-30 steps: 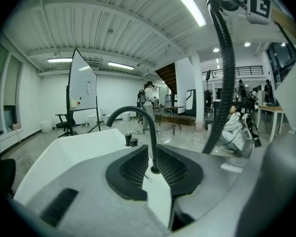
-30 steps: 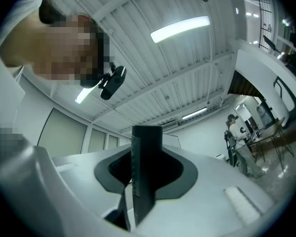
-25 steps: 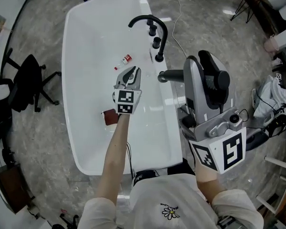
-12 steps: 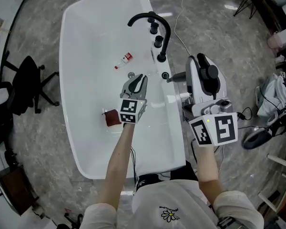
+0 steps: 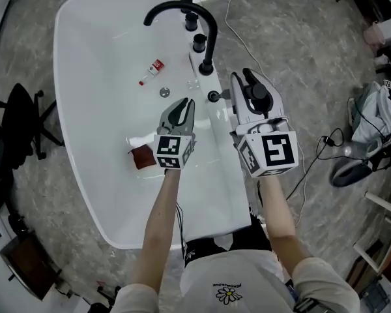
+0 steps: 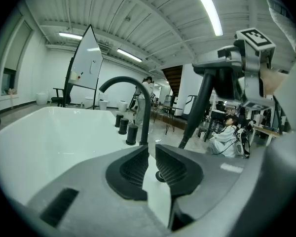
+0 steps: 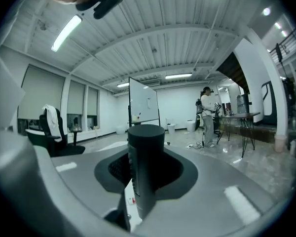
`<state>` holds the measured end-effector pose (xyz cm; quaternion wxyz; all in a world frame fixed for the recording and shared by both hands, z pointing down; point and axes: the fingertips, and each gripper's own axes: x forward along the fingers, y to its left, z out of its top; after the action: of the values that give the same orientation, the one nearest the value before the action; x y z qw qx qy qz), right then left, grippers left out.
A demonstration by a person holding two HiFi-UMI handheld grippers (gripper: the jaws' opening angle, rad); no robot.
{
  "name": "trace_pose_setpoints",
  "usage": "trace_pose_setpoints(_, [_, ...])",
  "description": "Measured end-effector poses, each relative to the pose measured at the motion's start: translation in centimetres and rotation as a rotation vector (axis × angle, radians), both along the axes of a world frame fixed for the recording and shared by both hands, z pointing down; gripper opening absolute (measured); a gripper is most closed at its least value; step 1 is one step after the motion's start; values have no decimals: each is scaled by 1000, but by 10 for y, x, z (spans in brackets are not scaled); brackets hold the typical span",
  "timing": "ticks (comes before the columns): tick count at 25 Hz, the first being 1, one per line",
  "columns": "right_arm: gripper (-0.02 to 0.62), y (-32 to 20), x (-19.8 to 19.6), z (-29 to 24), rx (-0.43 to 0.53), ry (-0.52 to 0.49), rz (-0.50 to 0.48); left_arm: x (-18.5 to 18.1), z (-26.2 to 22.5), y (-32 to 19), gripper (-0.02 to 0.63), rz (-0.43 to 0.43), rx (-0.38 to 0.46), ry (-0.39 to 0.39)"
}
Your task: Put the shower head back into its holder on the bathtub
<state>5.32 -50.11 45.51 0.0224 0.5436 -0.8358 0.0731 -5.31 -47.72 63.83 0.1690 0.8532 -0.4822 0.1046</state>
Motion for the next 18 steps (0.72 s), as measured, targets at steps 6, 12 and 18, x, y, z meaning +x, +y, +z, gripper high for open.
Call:
trace_pose_setpoints(6, [98,-22,-18,117,-194,84,-90,9,29,6,34,12,-53,6])
trace_pose_setpoints(12, [98,-18,-32,166,-273,154,-115,-2,36,12,26,-6,-68,5])
trace_pose_setpoints(18, [101,-26,-43,163,-319,155,-119,-6,21,16,25,-26,-47,23])
